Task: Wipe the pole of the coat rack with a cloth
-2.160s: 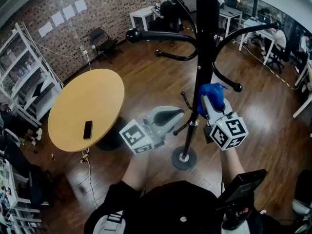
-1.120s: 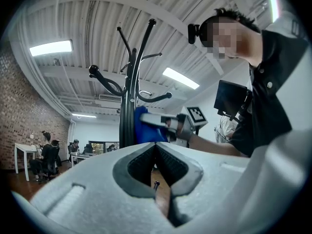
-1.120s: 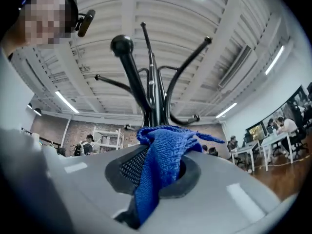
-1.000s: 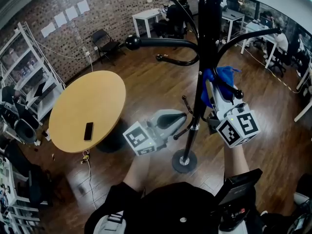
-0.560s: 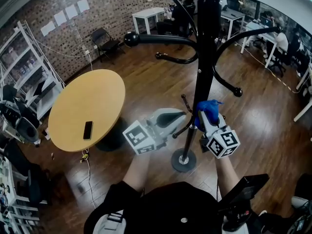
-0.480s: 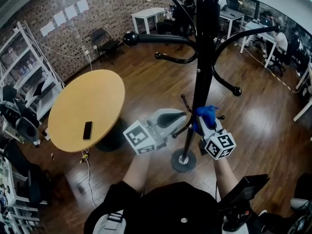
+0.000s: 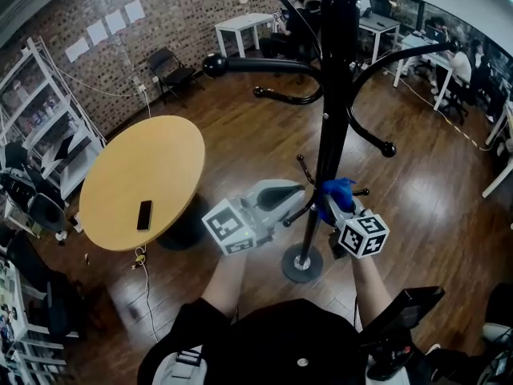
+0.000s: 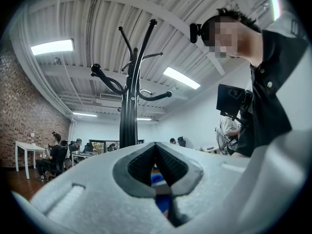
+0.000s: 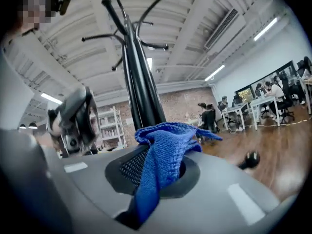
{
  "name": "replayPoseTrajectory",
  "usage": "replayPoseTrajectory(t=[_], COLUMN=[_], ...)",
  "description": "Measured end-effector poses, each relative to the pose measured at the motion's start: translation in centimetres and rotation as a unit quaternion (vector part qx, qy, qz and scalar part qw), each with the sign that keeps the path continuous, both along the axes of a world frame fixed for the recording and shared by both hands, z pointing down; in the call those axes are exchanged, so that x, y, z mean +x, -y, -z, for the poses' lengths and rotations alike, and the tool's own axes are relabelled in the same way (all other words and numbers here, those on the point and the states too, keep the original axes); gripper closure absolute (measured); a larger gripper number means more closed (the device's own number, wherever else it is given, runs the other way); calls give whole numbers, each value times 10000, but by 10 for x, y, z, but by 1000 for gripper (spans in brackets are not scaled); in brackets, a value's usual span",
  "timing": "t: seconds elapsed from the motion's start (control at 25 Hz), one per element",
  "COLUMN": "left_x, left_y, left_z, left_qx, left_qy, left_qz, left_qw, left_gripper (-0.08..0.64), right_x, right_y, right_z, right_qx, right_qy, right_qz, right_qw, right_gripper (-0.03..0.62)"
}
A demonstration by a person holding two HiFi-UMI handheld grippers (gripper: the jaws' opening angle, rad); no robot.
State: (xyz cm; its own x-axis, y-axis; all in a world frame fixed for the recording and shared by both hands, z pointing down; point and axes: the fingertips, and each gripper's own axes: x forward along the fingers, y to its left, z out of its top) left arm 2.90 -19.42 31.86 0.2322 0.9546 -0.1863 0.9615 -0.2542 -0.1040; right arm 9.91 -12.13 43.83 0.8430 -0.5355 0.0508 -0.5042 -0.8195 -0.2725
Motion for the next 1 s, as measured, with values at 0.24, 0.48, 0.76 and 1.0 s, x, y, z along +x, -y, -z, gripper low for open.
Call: replayPoseTrajectory(t=[0.24,0.48,0.76,1.0], left_x=[-7,-10,-6,-5], left_y=[8,15,11,3], left_z=[6,11,6,3], left_qx=[-25,-167,-186,-210], left_qy=[-49,-17,29,62], left_qz=[44,55,49,-56], left_qw=[10000,9998,9998,9997], left_gripper=[563,563,563,563], right_x=[-12,-19,-9,2], right_y=[4,9,4,1], right_z=[198,232,77,-75], right_qx=[153,-9,182,-272], right_qy=[-1948,-2780,-1398,528], right_qz=[-159,-117,-49,-88], right_qw=[9806,9605,9900,9982], right_gripper=[550,551,551,551])
